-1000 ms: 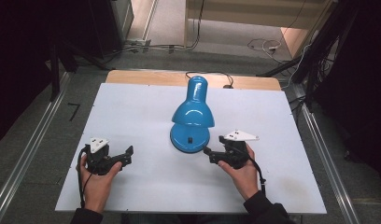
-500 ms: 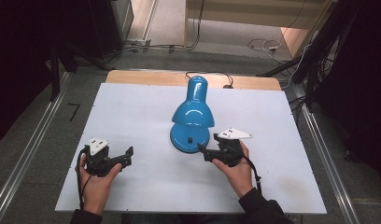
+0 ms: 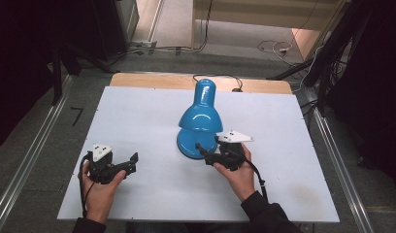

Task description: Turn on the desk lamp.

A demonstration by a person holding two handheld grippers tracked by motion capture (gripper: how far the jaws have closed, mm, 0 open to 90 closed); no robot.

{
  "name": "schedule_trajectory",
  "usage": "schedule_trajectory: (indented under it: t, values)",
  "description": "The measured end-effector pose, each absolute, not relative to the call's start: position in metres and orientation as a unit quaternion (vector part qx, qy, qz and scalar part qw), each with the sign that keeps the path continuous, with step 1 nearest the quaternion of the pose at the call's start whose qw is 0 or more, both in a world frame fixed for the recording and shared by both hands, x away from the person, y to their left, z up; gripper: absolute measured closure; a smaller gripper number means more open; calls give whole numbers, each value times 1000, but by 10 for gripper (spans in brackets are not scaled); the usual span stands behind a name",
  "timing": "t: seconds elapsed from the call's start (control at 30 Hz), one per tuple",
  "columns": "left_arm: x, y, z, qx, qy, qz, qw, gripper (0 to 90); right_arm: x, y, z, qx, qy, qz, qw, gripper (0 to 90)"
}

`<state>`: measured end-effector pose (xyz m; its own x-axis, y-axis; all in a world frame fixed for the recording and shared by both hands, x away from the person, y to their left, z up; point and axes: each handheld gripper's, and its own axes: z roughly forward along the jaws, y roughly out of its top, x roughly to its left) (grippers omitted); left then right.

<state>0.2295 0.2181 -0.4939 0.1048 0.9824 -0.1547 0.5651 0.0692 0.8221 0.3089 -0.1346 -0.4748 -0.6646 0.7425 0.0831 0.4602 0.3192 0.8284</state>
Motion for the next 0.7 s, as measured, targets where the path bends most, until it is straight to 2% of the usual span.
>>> schedule_trajectory:
  t: [0.07, 0.13, 0.27, 0.43, 0.5, 0.7]
  values:
    - [230, 219, -494, 628, 617, 263, 395, 61, 311, -130, -477, 374, 796, 448, 159, 366]
    - [230, 220, -494, 627, 618, 264, 395, 61, 312, -129, -477, 374, 796, 449, 157, 398]
    - [229, 220, -494, 626, 617, 264, 396, 64, 317, -126, -482, 376, 793, 456, 148, 622]
    - [230, 220, -495, 628, 616, 262, 396, 65, 320, -121, -483, 384, 786, 463, 141, 831]
    - [230, 220, -494, 628, 616, 262, 396, 65, 322, -119, -485, 384, 789, 459, 142, 875]
    - [230, 221, -495, 629, 616, 260, 396, 66, 324, -115, -490, 383, 789, 465, 122, 875]
